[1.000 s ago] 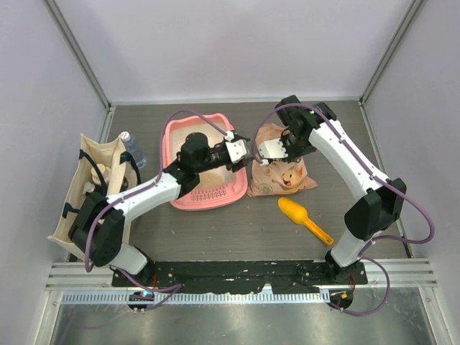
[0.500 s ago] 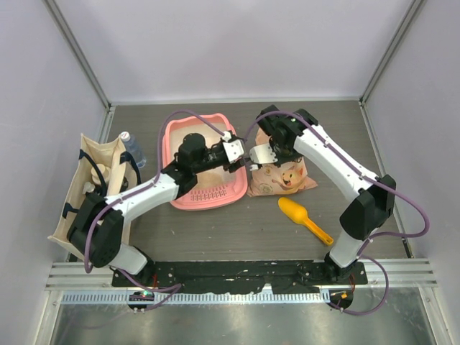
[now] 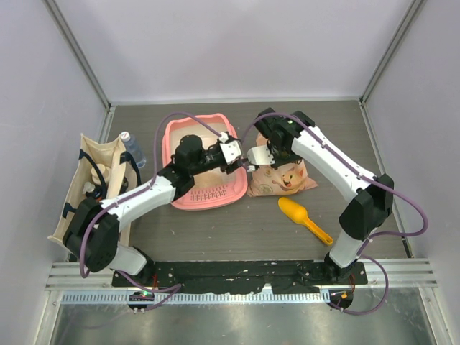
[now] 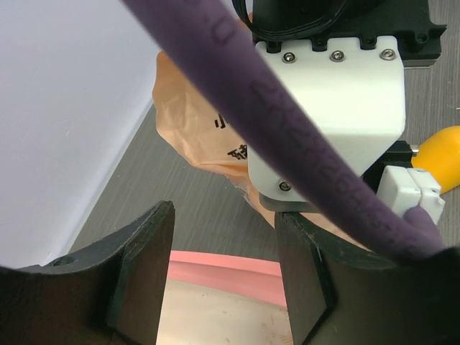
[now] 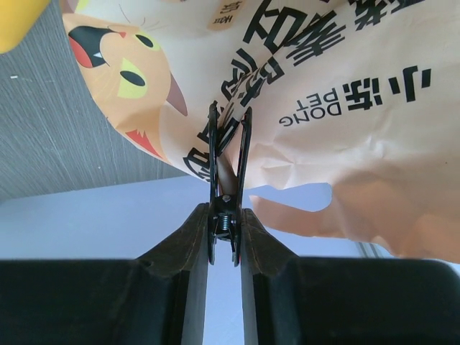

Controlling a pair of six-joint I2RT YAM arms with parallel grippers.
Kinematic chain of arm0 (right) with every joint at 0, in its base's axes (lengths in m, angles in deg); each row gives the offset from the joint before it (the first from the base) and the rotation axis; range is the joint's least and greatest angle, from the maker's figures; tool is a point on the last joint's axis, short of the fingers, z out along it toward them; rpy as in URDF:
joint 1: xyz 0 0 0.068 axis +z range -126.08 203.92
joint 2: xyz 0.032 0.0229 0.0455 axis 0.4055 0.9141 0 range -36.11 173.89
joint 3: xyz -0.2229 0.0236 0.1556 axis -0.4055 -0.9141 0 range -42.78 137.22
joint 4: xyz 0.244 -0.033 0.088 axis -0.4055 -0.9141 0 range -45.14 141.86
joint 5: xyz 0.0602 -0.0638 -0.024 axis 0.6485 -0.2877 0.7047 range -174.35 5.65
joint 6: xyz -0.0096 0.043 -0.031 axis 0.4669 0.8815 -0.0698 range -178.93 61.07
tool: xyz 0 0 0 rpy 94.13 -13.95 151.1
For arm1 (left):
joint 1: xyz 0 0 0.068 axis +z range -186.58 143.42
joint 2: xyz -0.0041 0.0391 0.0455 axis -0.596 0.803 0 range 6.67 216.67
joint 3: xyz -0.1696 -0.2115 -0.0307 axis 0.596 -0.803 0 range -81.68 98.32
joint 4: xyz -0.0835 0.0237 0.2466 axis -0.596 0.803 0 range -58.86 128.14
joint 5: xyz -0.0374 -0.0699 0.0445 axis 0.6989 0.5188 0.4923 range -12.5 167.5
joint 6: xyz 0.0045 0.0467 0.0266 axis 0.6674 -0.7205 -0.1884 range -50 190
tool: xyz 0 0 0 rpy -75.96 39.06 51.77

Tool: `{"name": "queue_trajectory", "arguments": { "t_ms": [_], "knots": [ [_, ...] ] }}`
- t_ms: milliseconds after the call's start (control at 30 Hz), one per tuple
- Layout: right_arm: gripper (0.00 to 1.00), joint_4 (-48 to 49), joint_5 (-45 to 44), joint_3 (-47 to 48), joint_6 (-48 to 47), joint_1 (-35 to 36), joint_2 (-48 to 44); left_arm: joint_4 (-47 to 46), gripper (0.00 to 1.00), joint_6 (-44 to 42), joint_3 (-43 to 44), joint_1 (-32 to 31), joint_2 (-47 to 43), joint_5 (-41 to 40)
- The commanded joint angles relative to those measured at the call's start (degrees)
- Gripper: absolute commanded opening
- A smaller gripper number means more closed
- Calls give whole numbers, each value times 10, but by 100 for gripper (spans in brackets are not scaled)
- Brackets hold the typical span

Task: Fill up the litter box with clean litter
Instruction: Clamp the cat litter bag at the center of the board.

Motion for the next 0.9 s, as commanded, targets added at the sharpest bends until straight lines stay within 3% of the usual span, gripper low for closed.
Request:
{"name": "queue_trajectory", "arguments": {
  "t_ms": [0,267,467,867],
  "knots": [
    [2,-84,68,-1,37,11,16,-26,61,7,11,-6,-24,-2],
    [1,-84,96,19,81,-3,45,-20,62,12,27,-8,-14,1],
    [2,-82,164,44,96,-21,54,-17,62,14,37,-10,-6,0],
    [1,-72,240,71,89,-102,75,8,62,10,54,-13,2,-4]
  ]
}}
